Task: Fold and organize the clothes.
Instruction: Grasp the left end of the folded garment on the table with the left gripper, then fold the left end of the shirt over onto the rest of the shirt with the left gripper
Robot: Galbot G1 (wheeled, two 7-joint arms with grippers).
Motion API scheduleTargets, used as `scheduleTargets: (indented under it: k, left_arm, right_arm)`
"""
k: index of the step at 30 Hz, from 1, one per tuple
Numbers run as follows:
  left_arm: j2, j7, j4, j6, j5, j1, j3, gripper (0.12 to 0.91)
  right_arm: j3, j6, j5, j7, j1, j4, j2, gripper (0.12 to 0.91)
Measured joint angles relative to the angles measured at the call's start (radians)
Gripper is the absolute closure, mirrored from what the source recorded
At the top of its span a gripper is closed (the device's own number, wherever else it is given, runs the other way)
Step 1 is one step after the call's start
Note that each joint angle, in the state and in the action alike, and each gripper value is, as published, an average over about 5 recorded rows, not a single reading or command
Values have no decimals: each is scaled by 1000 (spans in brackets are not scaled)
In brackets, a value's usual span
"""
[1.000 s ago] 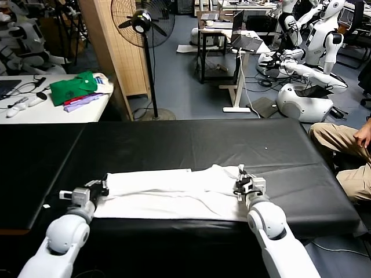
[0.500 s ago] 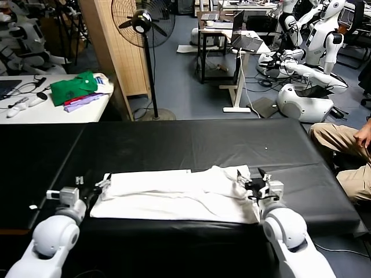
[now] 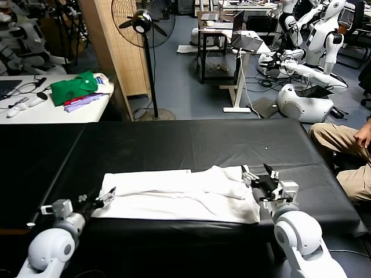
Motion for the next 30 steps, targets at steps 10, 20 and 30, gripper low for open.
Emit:
scheduleTargets:
  k: [10,20,30]
  left_arm:
    - [-19,35,12,-30,55,22,7,817]
    - [20,93,50,-132,358,7,4,878]
    - [160,65,71,-200,710,44,-74,877]
  right_arm:
    - [-1,-7,-8,-10,-5,9,3,227]
    - [17,-42,3,-4,-6,23,8,227]
    - [17,-50,4,2,-10,35,28,227]
